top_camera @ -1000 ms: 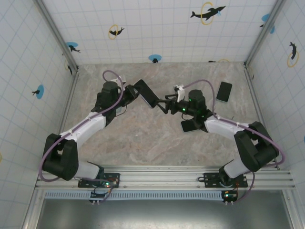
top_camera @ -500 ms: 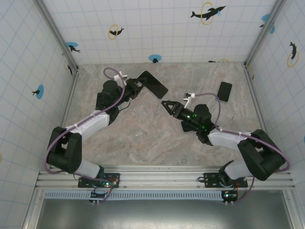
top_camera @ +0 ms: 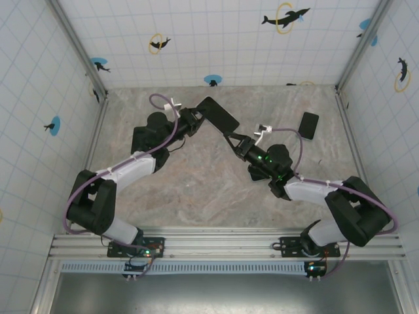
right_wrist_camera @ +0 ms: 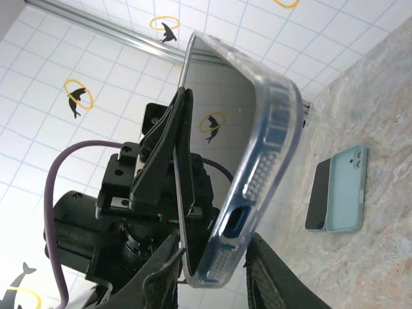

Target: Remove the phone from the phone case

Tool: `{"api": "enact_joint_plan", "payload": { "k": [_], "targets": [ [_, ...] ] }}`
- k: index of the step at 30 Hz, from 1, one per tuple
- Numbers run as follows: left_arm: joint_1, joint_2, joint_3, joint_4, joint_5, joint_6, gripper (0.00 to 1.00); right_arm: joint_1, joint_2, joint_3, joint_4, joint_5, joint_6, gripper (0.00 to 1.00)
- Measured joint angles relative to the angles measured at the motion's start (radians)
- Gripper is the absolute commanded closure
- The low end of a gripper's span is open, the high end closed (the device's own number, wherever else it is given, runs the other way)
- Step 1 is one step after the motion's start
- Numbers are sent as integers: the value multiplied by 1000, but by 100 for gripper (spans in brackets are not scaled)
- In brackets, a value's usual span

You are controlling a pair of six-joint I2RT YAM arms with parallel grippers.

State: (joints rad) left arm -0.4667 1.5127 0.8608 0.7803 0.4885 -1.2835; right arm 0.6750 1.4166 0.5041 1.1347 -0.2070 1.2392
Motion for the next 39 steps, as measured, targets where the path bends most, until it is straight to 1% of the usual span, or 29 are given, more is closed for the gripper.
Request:
{"api": "enact_joint_plan", "payload": {
  "k": [5, 10, 16, 20, 26, 33, 39],
  "targets": [
    [0, 0, -1, 8, -10, -10, 97, 7, 1, 0, 16, -3, 7, 75],
    [0, 26, -16, 81, -14, -58, 97, 7, 1, 0, 23, -4, 10, 81],
    [0, 36, -24, 110, -13, -90, 97, 3, 2, 0, 34, -7, 15, 85],
    [0, 36, -24, 117, -13, -106, 98, 0, 4, 0, 48, -14, 21, 93],
    [0, 36, -24, 128, -10, -135, 98, -6, 10, 0, 74, -29, 17, 98],
    [-6, 36, -43, 193, -22, -233, 99, -14, 23, 0, 130, -55, -26, 100],
    [-11, 24, -43, 195, -27, -255, 100, -14, 38, -9, 182, -57, -89, 100]
  ]
}}
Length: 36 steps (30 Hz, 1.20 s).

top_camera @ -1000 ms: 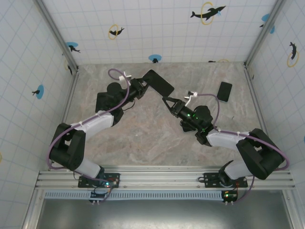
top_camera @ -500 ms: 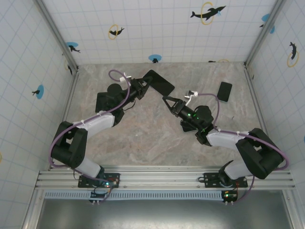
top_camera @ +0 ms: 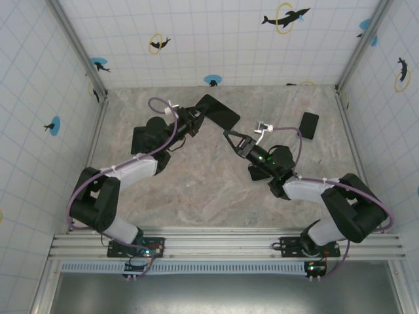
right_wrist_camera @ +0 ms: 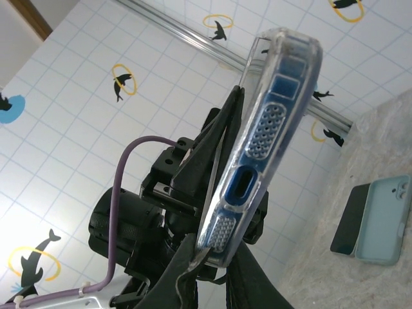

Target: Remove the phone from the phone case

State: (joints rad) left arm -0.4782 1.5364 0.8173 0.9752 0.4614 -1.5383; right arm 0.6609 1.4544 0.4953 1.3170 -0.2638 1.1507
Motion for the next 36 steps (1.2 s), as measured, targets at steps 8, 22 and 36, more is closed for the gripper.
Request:
{"api": "enact_joint_plan", "payload": {
  "k": [8, 22, 36],
  "targets": [
    [-8, -2, 0, -1, -15, -25, 100, -1, 22, -8, 43, 1, -90, 100],
    [-15, 0, 1, 2, -33, -60, 100, -4, 14, -8, 8, 7, -215, 100],
    [-23, 2, 6, -2, -38, -63, 100, -27, 7, -13, -4, -31, -226, 100]
  ]
}}
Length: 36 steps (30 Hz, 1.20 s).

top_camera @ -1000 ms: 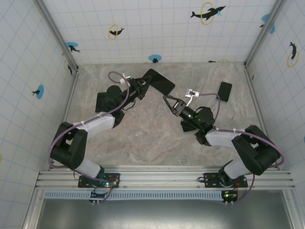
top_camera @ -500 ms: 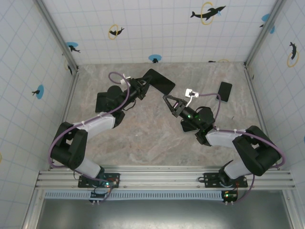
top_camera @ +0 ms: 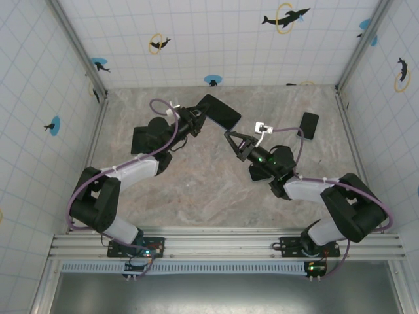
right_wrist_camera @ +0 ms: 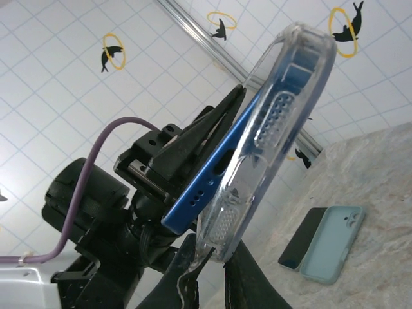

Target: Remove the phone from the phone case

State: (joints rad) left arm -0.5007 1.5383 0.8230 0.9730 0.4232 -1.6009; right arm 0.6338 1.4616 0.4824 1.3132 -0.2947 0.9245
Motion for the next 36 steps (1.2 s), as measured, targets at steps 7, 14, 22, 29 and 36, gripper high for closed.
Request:
{"api": "enact_joint_plan", "payload": {
  "k": [7, 14, 22, 29, 36],
  "targets": [
    [-11, 0, 45, -96, 24, 79, 100, -29, 26, -27, 96, -50, 147, 88],
    [-12, -9, 82, -158, 68, 154, 100, -39, -18, -33, 44, -70, 165, 73],
    [-6, -37, 122, -282, 125, 262, 100, -49, -90, -39, -95, -116, 105, 50],
    [29, -70, 220, -472, 216, 470, 100, -132, -153, -32, -223, -252, -2, 42],
    [60, -72, 308, -665, 373, 798, 100, -220, -161, 91, -499, -520, -317, 43]
  ]
}}
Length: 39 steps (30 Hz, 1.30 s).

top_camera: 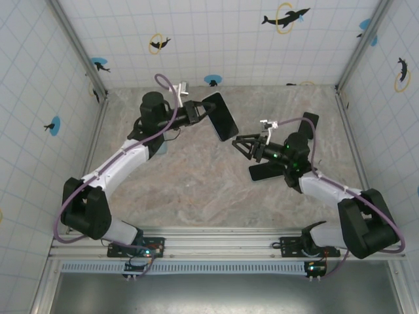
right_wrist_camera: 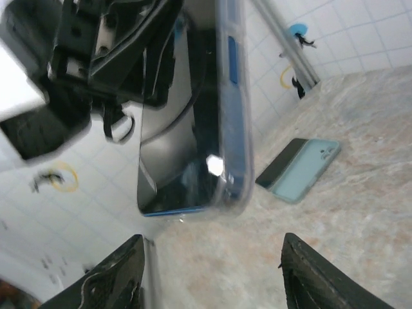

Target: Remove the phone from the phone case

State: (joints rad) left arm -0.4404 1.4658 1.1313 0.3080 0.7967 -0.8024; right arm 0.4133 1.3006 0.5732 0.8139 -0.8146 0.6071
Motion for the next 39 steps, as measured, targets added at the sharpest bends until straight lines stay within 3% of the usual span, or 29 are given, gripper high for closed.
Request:
{"api": "enact_joint_plan", "payload": {
  "k": [7, 16, 19, 27, 39],
  "targets": [
    [2, 0, 50, -169, 143, 300, 100, -22, 0, 140, -411, -180, -520, 45],
    [2, -6, 55, -304, 229, 513, 99, -13, 80, 275, -723, -302, -924, 65],
    [2, -6, 55, -321, 243, 539, 99, -6, 113, 308, -810, -321, -1017, 66],
    [2, -8, 55, -331, 274, 560, 100, 14, 140, 338, -945, -333, -1162, 73],
    [2, -9, 55, -331, 292, 560, 100, 37, 157, 339, -958, -336, -1176, 73]
  ]
}}
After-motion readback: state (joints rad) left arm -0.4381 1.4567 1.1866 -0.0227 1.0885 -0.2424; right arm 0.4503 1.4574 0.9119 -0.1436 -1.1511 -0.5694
